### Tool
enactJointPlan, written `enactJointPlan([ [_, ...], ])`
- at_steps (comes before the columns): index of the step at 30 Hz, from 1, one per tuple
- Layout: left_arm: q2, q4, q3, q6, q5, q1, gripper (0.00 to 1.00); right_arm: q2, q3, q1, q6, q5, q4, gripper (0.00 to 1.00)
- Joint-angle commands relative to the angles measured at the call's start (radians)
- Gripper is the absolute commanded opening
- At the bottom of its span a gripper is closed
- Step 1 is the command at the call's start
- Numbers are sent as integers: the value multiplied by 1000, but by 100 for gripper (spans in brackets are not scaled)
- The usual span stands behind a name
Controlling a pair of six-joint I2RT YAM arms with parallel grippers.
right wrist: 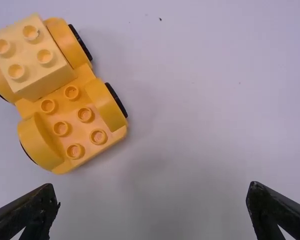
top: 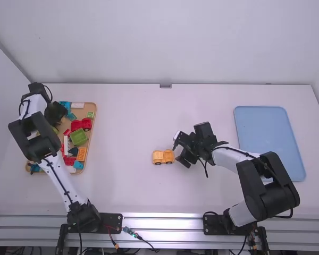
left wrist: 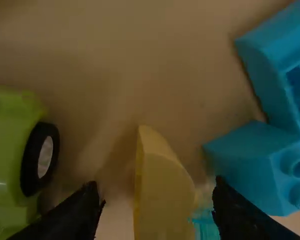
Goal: Assemble lego blocks to make yellow taxi
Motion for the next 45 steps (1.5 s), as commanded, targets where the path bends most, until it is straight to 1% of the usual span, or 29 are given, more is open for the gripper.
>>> enactJointPlan([
  [1,-43,-1,-12,-5,-6,-6,53,-22,-5,2,3,1,-2,100],
  [2,-43,0,-12,-4,-7,-7,50,-22,-5,2,0,0,-2,100],
  [3,-43,0,-12,-4,-10,-7,43,-22,-5,2,0,2,1,100],
  [4,-43,0,-12,-4,-10,-8,40,-22,-5,2,0,2,2,100],
  [6,-43,4,-12,-5,-10,-7,17,-22,-5,2,1,1,6,100],
  [7,-43,4,-12,-5,-10,-7,13,-22,-5,2,1,1,6,100],
  [8,-43,3,-12,-5,-10,-6,12,-22,-5,2,1,2,5,100],
  [10,-43,2,-12,-4,-6,-3,12,-22,-5,2,1,1,3,100],
  [13,-43,-5,-12,-8,-7,-6,15,-22,-5,2,0,1,2,100],
  [16,-43,-6,-12,-8,-7,-6,9,-22,-5,2,1,1,3,100],
  [17,-43,-3,-12,-8,-6,-6,3,-22,-5,2,5,0,6,100],
  [18,-45,3,-12,-6,-2,-7,2,-22,-5,2,4,-1,12,100],
  [20,-47,3,-8,3,3,-6,2,-22,-5,2,12,-3,21,100],
  [22,-48,-17,21,60,35,-6,2,-22,-5,2,69,2,53,100],
  [26,-76,-65,68,64,43,-7,1,-22,-5,2,122,-3,92,100],
  [32,-187,-55,30,90,34,-11,1,-22,-5,2,171,-7,120,100],
  [33,-248,-11,-32,82,16,-20,2,-22,-5,2,196,-6,133,100],
  [35,-352,117,-183,98,37,-22,1,-22,-5,2,217,-10,148,100],
  [36,-379,154,-224,98,48,-22,1,-22,-5,2,222,-13,151,100],
  [38,-526,354,-452,138,134,-22,1,-22,-5,2,246,-14,173,100],
  [39,-568,410,-515,154,158,-22,1,-22,-5,2,260,-14,180,100],
  [40,-589,440,-547,163,173,-21,1,-22,-5,2,266,-15,184,100],
  [42,-726,611,-733,239,276,-21,2,-27,-5,0,307,-49,209,100],
  [44,-883,736,-906,360,425,-32,2,-39,-5,-10,356,-149,249,100],
  [45,-914,747,-935,389,452,-37,2,-42,-5,-12,373,-172,262,100],
])
